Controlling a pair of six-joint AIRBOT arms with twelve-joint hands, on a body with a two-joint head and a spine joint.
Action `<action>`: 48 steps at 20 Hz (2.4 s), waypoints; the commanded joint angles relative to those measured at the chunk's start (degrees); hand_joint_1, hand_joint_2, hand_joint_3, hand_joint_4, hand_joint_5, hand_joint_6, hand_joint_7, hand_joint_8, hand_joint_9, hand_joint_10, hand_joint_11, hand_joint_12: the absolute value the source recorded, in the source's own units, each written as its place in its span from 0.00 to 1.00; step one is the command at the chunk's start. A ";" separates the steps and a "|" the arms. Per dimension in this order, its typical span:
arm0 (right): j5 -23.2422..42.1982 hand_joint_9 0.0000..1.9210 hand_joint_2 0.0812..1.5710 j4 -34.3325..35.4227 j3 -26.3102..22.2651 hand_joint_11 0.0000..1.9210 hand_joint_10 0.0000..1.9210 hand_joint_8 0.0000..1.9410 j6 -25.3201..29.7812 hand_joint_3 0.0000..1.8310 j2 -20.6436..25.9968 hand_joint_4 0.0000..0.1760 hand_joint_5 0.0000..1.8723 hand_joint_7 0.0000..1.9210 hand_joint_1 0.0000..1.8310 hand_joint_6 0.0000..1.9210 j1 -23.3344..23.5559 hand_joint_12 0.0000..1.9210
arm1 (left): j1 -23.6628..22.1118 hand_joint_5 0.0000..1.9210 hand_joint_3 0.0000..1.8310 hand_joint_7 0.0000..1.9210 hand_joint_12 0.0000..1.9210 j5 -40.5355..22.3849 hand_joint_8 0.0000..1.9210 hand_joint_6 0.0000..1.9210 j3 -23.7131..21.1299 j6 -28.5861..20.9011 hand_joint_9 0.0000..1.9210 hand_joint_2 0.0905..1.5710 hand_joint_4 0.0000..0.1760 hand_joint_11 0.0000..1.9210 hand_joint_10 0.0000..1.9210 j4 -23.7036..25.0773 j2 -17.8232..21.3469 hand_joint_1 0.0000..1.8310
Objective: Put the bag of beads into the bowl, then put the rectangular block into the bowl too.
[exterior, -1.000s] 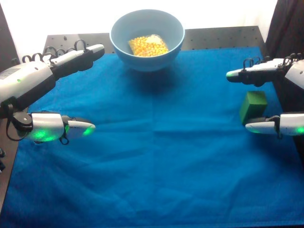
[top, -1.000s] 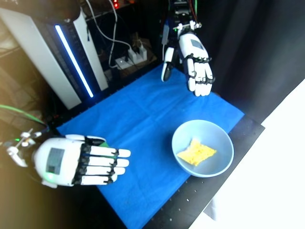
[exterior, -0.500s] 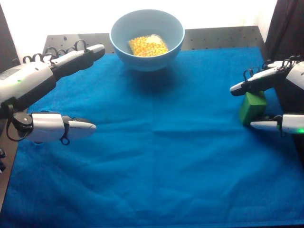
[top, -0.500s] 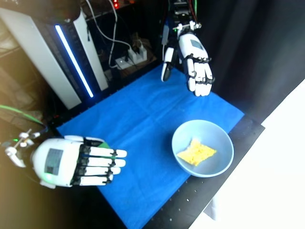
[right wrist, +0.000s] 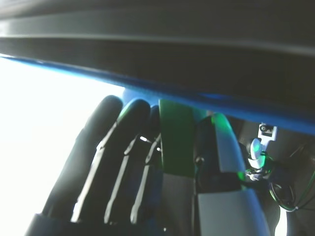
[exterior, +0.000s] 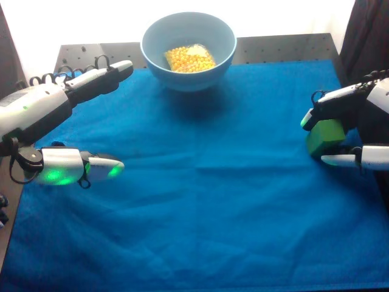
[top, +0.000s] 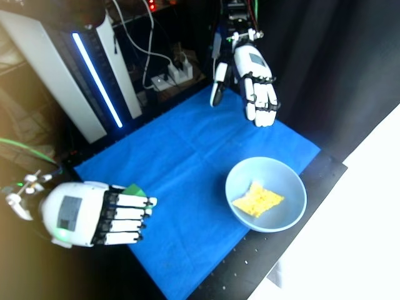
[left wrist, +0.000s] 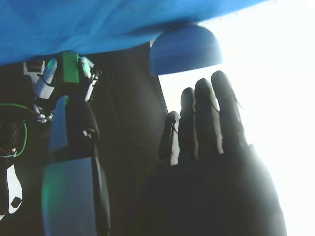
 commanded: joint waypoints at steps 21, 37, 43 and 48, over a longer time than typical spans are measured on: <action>-10.34 0.65 0.63 -10.84 27.34 0.56 0.46 0.16 0.29 0.00 -22.97 0.00 0.65 0.71 0.65 0.30 33.71 0.71 | -1.21 0.01 0.00 0.14 0.43 -7.64 0.00 0.00 1.37 -1.14 0.15 0.62 0.56 0.00 0.00 0.25 -0.86 0.49; 0.49 0.00 0.50 -6.12 20.34 0.00 0.00 0.00 0.29 0.00 -13.56 1.00 0.00 0.00 0.23 0.00 30.81 0.00 | -0.19 0.02 0.00 0.13 0.39 -13.84 0.00 0.00 -0.13 -2.40 0.15 0.63 0.63 0.00 0.00 -0.84 0.21 0.48; 17.28 0.00 0.51 2.31 4.45 0.00 0.00 0.00 0.29 0.00 -1.15 1.00 0.00 0.00 0.33 0.00 14.41 0.00 | 7.29 0.00 0.00 0.08 0.27 -30.25 0.00 0.00 -6.29 -2.41 0.10 0.61 0.94 0.00 0.00 -4.39 5.10 0.36; 28.80 0.00 0.54 9.57 -5.68 0.00 0.00 0.00 0.29 0.01 3.15 1.00 0.00 0.00 0.34 0.00 0.08 0.00 | 16.35 0.00 0.00 0.03 0.33 -46.16 0.00 0.00 -11.14 -2.41 0.08 0.61 1.00 0.00 0.00 -8.89 6.00 0.16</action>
